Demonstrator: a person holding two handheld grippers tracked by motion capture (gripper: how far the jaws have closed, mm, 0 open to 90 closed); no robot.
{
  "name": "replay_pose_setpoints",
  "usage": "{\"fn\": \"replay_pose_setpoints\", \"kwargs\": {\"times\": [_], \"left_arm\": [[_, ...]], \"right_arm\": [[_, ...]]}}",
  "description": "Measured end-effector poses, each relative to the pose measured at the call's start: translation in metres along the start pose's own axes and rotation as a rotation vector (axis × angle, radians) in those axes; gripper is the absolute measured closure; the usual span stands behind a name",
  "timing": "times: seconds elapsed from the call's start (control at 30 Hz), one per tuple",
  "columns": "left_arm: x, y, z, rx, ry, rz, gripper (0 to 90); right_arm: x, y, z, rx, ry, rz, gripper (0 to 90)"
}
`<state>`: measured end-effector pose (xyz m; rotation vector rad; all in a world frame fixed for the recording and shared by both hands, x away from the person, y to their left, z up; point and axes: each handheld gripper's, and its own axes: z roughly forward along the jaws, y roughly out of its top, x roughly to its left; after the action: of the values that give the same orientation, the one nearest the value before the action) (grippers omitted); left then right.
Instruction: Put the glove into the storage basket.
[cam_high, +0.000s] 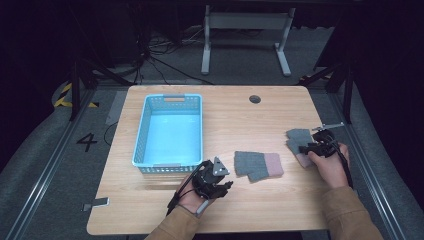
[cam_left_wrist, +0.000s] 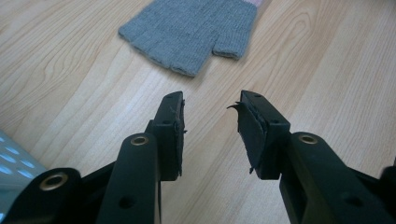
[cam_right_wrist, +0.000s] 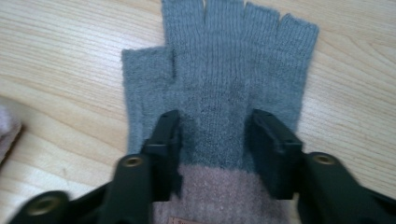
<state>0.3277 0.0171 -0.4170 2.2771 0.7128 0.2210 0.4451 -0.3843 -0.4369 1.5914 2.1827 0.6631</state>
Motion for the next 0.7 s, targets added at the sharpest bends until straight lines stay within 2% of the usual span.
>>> {"fn": "replay_pose_setpoints", "kwargs": {"times": [0.1, 0.23, 0.47, 0.7], "left_arm": [[0.0, 0.0, 0.0, -0.008, 0.001, 0.0, 61.6], [0.0, 0.0, 0.0, -0.009, 0.002, -0.002, 61.6], [0.002, 0.0, -0.001, -0.008, 0.005, 0.003, 60.7], [0.001, 0.001, 0.0, -0.017, 0.008, 0.008, 59.9]], "right_arm": [[0.0, 0.0, -0.002, 0.01, 0.009, -0.009, 69.5], [0.0, 0.0, -0.003, 0.005, 0.02, -0.006, 76.0], [0.0, 0.002, -0.008, -0.025, 0.023, -0.022, 77.4], [0.005, 0.007, -0.027, -0.075, 0.043, -0.05, 77.5]]}}
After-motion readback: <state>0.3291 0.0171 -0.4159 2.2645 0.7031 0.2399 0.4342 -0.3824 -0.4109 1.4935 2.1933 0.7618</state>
